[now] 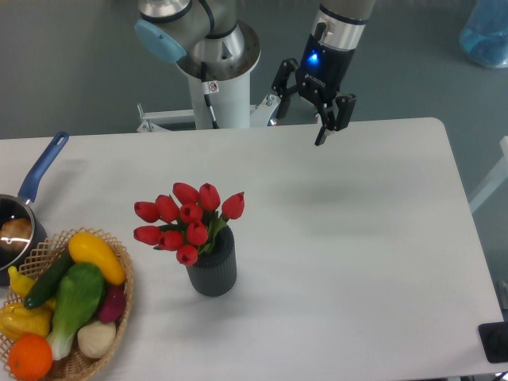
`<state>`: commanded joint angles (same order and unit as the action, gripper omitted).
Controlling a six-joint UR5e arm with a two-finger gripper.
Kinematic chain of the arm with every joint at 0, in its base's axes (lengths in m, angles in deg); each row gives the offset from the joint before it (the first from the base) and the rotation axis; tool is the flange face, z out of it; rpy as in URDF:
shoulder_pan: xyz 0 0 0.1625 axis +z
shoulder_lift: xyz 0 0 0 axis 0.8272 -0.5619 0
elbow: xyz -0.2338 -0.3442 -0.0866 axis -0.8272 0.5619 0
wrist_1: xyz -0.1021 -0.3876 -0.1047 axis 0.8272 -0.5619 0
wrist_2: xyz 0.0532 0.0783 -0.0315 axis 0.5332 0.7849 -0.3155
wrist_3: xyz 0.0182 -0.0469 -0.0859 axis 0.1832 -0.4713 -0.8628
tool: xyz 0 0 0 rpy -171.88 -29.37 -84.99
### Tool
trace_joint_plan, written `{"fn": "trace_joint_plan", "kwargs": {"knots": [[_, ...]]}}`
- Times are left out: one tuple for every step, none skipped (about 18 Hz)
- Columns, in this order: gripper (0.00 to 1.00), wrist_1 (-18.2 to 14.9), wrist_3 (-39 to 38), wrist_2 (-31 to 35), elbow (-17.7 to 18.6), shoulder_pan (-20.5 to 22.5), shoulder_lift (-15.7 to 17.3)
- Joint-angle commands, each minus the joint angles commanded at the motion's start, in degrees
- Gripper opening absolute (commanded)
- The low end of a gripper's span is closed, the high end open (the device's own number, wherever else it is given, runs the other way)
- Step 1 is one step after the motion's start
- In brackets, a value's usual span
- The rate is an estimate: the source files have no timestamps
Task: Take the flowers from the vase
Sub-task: 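Lower the open gripper toward the red tulip stems above the vase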
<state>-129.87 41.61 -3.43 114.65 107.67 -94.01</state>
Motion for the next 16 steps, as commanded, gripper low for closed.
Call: {"fn": "trace_joint_plan", "kwargs": {"knots": [[1.0,0.26,-1.75,0.0,0.0,-0.7,-0.18],[1.0,0.35,-3.42,0.09,-0.26,-1.06,-0.79],[1.0,0.44,-4.22,-0.09,-0.53,-1.15,-1.06],[1.0,0.7,-4.31,-0.52,-0.53,-1.32,-1.49],[1.0,1.23,-4.4,-1.31,-0.62,-2.37,-1.85],[1.0,2.1,-4.75,-2.62,-0.53,-3.25,-2.46],[1.0,2.81,-5.97,-4.03,-0.44,-3.43,-2.9],[1.0,3.25,-7.38,-5.87,-0.35,-3.43,-3.25],[1.0,4.38,-8.0,-7.89,-0.35,-3.52,-4.04],[1.0,5.09,-8.09,-10.0,-0.35,-3.61,-4.4],[1.0,5.88,-8.09,-11.33,-0.35,-3.78,-5.1],[1.0,6.15,-8.09,-11.95,-0.35,-3.96,-5.71],[1.0,6.24,-8.09,-12.56,-0.35,-4.22,-6.24],[1.0,6.24,-8.09,-13.35,-0.35,-4.75,-6.77],[1.0,6.24,-8.09,-14.06,-0.35,-5.01,-6.95],[1.0,6.24,-8.09,-14.41,-0.44,-5.02,-7.21]]}}
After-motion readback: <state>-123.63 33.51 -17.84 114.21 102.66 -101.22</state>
